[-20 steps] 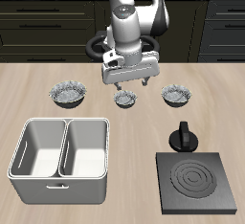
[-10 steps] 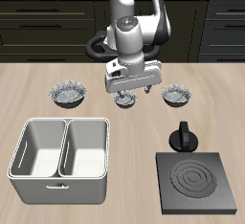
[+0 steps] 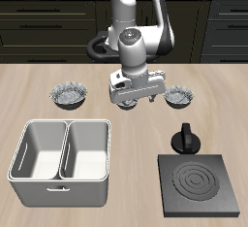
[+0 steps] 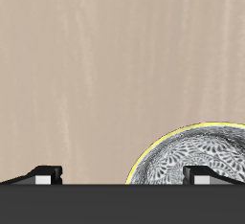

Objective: Turn off the flat stove and place the smallest bowl on it

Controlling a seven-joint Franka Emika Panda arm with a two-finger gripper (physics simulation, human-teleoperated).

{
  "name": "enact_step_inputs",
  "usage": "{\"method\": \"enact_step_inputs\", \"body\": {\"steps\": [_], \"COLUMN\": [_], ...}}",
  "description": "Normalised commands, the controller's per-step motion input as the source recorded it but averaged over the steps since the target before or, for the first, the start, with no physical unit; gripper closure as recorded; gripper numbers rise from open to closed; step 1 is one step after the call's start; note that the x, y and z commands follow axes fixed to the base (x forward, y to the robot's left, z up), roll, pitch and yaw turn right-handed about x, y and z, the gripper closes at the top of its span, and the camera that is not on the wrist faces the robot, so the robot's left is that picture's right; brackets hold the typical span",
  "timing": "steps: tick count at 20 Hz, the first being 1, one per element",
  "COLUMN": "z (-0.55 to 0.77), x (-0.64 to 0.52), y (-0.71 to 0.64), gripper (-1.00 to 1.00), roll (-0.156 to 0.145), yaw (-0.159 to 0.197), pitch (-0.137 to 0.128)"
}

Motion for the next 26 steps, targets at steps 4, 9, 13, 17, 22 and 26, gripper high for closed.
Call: {"method": "enact_step_inputs", "body": {"steps": [4,9,13,17,22,26], "z": [-0.23,-0.14,0.04,0.14,0.27,0.34], "x": [0.02,-0.01,-0.06,0.04,-0.07,-0.07], "y": [-0.04,-0.03,0.0,-0.09,-0.05,0.03], "gripper": [1.0,1.0,1.0,1.0,1.0,1.0], "roll": [0.017,0.0,0.013,-0.018,-0.018,-0.001], "yaw": [-0.032,-0.017,-0.012,0.008,0.018,0.035], "pitch": [0.037,0.025,-0.007,-0.019,-0.041,-0.058]}}
